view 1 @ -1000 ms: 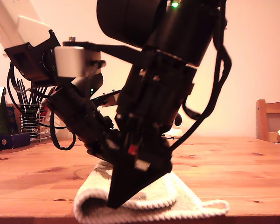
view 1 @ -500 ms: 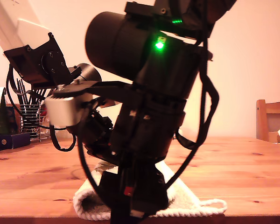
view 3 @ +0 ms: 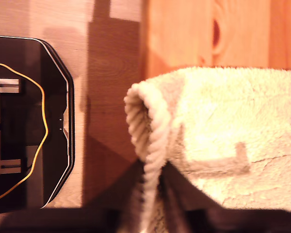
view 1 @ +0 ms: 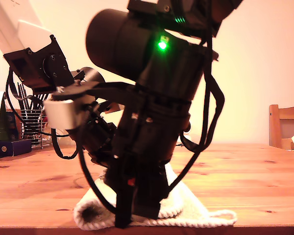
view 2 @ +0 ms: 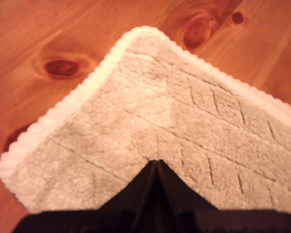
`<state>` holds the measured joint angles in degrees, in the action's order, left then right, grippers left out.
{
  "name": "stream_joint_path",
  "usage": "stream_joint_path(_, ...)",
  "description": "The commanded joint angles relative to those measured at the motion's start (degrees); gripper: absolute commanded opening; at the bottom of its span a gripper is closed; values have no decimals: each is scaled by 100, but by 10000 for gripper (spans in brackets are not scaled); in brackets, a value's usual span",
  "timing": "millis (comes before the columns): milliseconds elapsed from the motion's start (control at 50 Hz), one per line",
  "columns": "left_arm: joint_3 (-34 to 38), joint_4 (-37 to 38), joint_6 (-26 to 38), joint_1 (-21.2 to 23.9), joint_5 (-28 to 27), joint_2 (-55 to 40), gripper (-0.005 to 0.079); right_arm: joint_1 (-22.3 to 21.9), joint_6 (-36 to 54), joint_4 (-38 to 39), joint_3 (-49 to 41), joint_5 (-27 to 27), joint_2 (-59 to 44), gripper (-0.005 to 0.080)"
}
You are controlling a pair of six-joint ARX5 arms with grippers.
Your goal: Fold the tea towel in front of you. After folding it, place it to the left side.
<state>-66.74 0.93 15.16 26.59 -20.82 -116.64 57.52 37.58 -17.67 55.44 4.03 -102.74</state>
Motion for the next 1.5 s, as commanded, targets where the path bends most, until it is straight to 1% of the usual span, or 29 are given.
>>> stream_joint_path(0, 81, 122, -17, -22, 28, -306, -24, 31, -31, -142, -131, -2, -256, -13)
stream_joint_path(260, 81, 428, -15, -22, 26, -306, -24, 221, -483, -566, -131, -72, 109, -13)
stream_joint_path(360, 81, 686, -13, -22, 15, -306, -24, 299, -643, -785, -131, -111, 284, -13)
stream_joint_path(480, 81, 1003, -13, -13, -151, -306, -24, 413, -807, -922, -131, -153, 476, -13)
stream_joint_path(640, 81, 1604, 13, 61, -254, -291, -24, 544, -1108, -1189, -131, -262, 728, -13)
stream_joint_path(740, 83, 1886, 179, 153, -321, -247, -24, 619, -1250, -1408, -131, -297, 866, -13)
stream_joint_path(960, 83, 1871, 157, 286, -619, 33, -24, 621, -1392, -1519, -131, -354, 940, -13)
stream_joint_path(1120, 83, 1775, 151, 310, -621, 343, -24, 616, -1410, -1519, -131, -343, 940, -13)
stream_joint_path(1240, 83, 1749, 83, 299, -728, 621, -24, 605, -1412, -1563, -131, -343, 940, -13)
stream_joint_path(1480, 83, 2035, 72, 275, -706, 981, -24, 605, -1515, -1725, -131, -358, 940, -13)
